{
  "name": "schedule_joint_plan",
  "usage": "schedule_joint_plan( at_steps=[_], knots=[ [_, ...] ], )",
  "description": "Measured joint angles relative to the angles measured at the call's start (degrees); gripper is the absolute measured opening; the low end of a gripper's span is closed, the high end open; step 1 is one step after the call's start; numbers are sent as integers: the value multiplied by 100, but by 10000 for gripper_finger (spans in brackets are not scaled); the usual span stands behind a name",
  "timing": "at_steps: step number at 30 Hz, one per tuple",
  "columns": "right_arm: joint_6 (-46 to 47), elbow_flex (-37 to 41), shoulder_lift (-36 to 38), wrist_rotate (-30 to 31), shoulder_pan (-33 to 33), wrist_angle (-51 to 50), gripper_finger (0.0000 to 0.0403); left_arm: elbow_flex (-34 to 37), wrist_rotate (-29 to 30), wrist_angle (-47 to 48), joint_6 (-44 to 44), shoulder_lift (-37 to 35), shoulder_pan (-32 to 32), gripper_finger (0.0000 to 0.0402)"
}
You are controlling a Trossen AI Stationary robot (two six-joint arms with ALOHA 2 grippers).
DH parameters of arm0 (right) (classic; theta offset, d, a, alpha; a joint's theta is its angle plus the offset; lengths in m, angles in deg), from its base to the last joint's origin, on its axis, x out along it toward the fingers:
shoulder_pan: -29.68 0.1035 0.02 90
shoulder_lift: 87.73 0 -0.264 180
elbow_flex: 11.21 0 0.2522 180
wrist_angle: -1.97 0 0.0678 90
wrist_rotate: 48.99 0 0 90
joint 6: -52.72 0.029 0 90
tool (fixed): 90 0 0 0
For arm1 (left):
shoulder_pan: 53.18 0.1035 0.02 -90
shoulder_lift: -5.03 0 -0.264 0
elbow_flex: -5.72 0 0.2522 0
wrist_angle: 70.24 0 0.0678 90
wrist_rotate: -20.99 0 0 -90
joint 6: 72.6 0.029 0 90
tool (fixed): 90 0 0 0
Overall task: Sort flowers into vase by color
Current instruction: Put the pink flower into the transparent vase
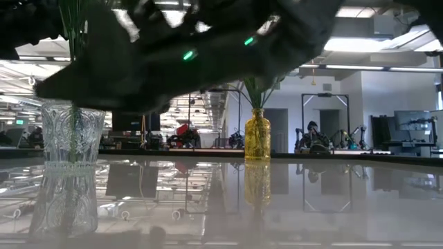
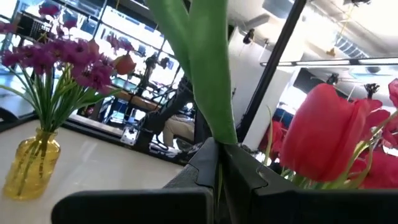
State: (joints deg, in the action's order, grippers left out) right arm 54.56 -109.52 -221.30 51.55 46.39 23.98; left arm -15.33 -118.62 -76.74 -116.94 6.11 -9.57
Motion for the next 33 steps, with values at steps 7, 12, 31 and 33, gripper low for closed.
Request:
schedule_joint_plan(
  at_steps=[7, 12, 31, 33],
  knots=[
    [-184, -992, -549, -18, -155, -999, 234, 0, 104, 11, -355, 4, -11, 0],
    [-122, -1179, -652, -17, -189, -1284, 121, 0, 234, 28, -385, 4, -15, 0],
    [152, -1183, -648, -5, -614, -1201, 26, 0, 313, 42, -232, 4, -21, 0],
    [113, -1183, -648, -9, -643, -1199, 17, 0, 313, 134, -170, 4, -21, 0]
  ],
)
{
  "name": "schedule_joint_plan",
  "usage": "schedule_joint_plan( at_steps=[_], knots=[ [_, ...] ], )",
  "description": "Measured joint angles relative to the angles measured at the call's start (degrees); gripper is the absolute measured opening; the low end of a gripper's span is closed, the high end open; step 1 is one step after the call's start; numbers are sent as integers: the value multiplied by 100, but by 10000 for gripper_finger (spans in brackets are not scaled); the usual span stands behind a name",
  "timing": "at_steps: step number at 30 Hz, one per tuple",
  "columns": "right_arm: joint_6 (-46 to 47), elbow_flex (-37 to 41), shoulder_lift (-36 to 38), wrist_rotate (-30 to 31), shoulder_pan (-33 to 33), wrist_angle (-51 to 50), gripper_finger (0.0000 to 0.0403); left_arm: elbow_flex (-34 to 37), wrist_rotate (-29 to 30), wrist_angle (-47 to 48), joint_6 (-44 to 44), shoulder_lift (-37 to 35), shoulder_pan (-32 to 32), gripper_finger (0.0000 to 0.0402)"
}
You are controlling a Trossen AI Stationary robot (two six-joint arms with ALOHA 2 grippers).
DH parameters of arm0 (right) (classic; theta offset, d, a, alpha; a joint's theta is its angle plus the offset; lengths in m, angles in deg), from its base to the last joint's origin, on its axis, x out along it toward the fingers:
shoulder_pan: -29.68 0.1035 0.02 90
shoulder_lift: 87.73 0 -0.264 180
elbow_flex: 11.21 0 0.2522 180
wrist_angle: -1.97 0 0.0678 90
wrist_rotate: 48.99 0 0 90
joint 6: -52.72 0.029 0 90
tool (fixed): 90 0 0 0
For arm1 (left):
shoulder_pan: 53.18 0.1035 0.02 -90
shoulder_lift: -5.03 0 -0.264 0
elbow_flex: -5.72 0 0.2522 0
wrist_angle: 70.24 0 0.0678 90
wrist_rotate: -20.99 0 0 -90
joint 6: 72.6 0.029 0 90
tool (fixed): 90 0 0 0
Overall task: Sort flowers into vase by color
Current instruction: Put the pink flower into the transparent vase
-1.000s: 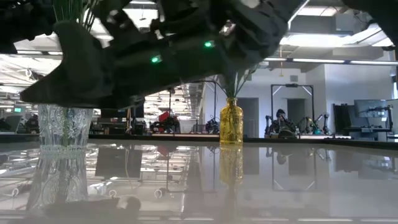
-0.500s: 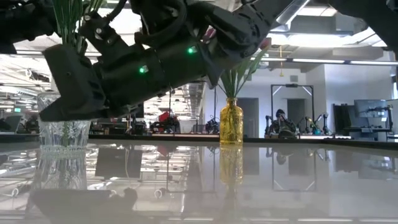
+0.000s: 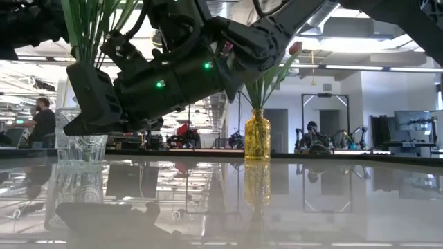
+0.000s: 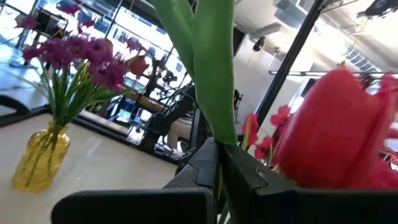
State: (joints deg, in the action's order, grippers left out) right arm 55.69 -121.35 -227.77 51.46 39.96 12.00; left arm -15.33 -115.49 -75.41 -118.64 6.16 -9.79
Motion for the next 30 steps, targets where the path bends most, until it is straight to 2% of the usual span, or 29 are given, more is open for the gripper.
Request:
schedule_joint_plan(
  at_steps=[9, 15, 24, 30],
  knots=[
    [1, 0, 0, -4, 16, 2, 40, 2, -8, 360, 423, -2, 2, 0],
    [15, 2, 0, -4, -35, 83, 17, 2, -70, 476, 623, -2, 2, 0],
    [269, 2, 4, 171, -126, 173, 33, 11, -231, 596, 1006, -2, -2, 0],
    [303, 2, 4, 186, -123, 173, 18, 11, -334, 703, 1142, 0, 0, 0]
  ],
)
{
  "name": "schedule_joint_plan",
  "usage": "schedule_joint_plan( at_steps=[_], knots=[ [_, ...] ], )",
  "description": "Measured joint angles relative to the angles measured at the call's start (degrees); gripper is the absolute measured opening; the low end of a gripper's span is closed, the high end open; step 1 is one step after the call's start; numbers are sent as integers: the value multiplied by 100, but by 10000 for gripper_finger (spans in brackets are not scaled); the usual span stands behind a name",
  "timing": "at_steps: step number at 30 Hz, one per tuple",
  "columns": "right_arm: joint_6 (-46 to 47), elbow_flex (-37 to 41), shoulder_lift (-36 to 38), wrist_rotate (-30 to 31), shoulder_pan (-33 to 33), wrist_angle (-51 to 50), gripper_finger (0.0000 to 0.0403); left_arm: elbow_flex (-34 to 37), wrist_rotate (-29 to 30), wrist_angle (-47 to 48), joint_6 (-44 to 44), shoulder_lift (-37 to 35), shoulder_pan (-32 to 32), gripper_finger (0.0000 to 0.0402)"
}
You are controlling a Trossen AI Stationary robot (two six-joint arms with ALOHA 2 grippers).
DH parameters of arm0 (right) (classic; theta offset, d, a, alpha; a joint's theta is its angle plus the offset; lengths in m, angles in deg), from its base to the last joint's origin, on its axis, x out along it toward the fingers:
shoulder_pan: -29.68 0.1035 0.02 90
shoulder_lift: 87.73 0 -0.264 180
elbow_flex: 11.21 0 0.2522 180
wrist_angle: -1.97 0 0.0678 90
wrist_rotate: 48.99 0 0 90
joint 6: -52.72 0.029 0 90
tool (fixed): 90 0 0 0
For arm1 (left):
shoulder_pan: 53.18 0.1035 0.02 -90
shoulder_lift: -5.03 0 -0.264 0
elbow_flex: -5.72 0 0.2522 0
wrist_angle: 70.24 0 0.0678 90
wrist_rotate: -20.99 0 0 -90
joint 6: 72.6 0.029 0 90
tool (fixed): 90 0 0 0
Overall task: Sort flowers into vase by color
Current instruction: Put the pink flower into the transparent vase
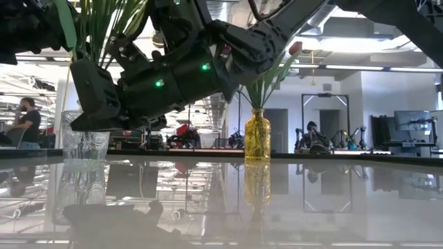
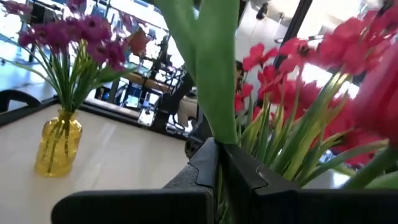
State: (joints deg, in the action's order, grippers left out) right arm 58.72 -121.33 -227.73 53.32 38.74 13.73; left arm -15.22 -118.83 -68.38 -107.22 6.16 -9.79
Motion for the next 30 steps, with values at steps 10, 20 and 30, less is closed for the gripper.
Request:
schedule_joint_plan(
  at_steps=[10, 20, 30],
  knots=[
    [140, 0, 0, 140, -151, 35, 28, 0, -260, 878, 662, 0, 0, 0],
    [153, 0, 0, 153, -207, 54, 28, 0, -374, 1244, 874, 0, 0, 0],
    [109, 0, 19, 123, -204, 41, 38, -2, -95, 1259, 845, 0, 0, 12]
  ],
)
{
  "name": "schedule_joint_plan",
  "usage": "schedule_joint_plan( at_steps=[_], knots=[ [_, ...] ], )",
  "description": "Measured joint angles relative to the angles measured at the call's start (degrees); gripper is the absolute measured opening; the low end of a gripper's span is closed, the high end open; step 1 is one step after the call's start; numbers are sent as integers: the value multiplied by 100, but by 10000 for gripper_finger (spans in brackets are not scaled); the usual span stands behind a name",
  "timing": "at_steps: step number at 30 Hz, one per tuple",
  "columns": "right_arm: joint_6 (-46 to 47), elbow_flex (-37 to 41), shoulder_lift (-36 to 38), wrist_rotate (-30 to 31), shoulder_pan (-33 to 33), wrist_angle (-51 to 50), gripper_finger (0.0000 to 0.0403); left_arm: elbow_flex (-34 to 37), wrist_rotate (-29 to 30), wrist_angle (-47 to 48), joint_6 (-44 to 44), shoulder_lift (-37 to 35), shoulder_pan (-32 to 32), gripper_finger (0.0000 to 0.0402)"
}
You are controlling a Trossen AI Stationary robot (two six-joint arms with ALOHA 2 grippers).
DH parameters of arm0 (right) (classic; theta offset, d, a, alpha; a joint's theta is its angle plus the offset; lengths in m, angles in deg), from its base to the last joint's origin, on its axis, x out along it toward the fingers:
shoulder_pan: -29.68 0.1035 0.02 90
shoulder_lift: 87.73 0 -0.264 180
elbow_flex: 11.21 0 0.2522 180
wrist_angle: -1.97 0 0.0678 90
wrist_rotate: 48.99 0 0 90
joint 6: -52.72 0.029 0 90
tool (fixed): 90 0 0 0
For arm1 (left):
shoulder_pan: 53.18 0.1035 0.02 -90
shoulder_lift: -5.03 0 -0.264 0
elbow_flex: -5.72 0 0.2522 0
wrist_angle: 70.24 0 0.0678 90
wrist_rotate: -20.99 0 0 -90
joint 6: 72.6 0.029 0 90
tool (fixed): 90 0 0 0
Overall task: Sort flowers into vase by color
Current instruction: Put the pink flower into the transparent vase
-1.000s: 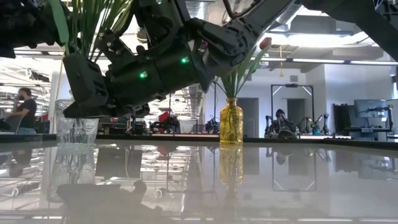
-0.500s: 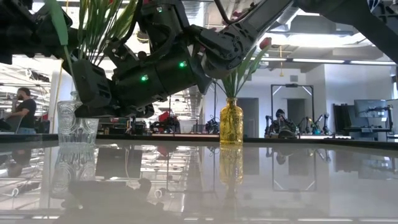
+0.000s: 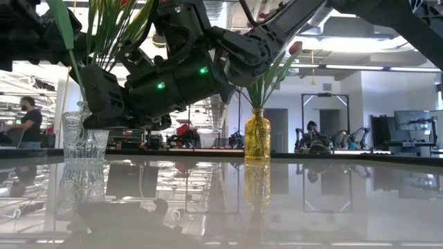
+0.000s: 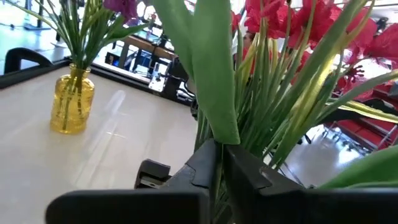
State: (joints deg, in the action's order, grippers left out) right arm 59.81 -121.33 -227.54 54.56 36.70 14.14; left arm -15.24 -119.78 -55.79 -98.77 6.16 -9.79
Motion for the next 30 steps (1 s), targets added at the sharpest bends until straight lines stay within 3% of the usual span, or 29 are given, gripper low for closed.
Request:
schedule_joint_plan(
  at_steps=[14, 18, 22, 26, 30],
  knots=[
    [-2, 0, 1, -16, 49, -23, 57, -29, -75, -2, -877, 0, 2, 152],
    [-3, 0, 1, -31, 49, -24, 57, -248, -144, 72, -892, 0, 2, 174],
    [-4, 0, 1, -145, 49, -28, 57, -788, 83, 1252, -292, 3, 2, 176],
    [-7, 0, 1, -169, 45, -26, 57, -1384, 880, 2739, 658, 143, 1, 177],
    [-7, 0, 1, -171, 46, -26, 57, -1673, 1209, 3064, 837, 406, -11, 177]
  ],
)
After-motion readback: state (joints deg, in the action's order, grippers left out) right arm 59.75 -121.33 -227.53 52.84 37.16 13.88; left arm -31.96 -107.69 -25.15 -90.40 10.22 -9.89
